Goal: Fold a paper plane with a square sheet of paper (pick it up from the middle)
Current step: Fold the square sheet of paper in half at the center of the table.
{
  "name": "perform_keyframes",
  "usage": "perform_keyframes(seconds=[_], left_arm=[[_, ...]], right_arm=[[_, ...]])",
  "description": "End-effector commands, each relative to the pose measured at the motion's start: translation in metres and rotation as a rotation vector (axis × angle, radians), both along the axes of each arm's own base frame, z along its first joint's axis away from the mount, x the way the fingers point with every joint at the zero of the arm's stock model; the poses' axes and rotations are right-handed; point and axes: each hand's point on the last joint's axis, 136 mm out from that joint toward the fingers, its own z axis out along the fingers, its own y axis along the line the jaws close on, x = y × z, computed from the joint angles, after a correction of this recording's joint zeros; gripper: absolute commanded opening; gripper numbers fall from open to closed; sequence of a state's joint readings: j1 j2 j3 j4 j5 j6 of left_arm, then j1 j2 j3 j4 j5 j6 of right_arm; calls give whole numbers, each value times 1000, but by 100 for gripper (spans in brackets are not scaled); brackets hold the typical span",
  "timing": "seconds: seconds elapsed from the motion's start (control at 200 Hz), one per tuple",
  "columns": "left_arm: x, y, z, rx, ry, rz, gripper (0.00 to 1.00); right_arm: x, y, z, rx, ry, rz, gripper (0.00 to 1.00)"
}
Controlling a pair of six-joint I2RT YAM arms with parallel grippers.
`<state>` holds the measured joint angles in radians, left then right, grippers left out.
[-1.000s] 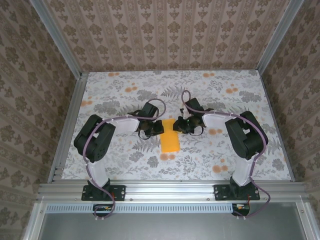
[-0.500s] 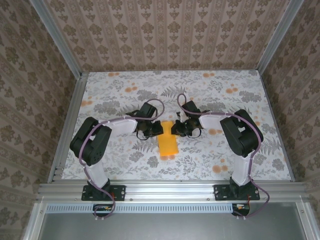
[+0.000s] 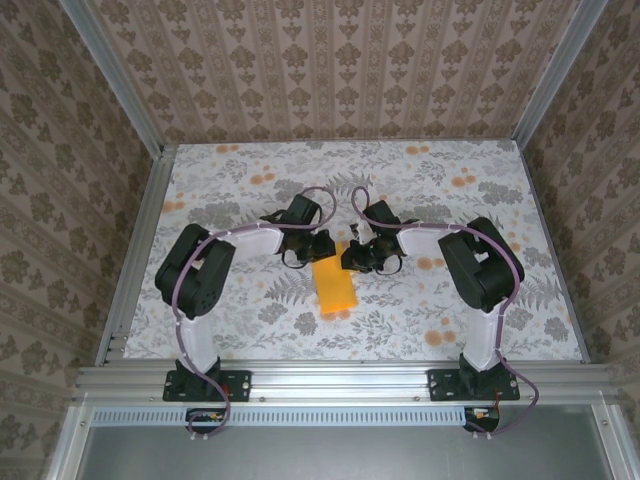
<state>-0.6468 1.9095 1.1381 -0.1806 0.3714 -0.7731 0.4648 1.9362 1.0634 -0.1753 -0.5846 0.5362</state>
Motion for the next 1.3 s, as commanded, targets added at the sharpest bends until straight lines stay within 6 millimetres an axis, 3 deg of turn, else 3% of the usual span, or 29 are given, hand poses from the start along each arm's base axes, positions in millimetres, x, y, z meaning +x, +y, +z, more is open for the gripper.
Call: perform_keyframes(seconds=[0.0, 0.33, 0.845, 1.06, 1.295], left_arm=[[3, 3, -7, 35, 17, -3, 13], [-11, 28, -37, 164, 68, 25, 12], [-16, 38, -50, 212, 89, 54, 11], [-20, 40, -53, 216, 95, 58, 11], [-20, 40, -53, 219, 97, 61, 11]], right_arm=[[-13, -5, -17, -37, 62, 28, 14], [-22, -2, 8, 8, 54, 46, 14], [-59, -11, 0, 12, 139, 64, 15], [-52, 2, 29, 23, 62, 89, 15], [-55, 5, 2, -47, 101, 82, 15]])
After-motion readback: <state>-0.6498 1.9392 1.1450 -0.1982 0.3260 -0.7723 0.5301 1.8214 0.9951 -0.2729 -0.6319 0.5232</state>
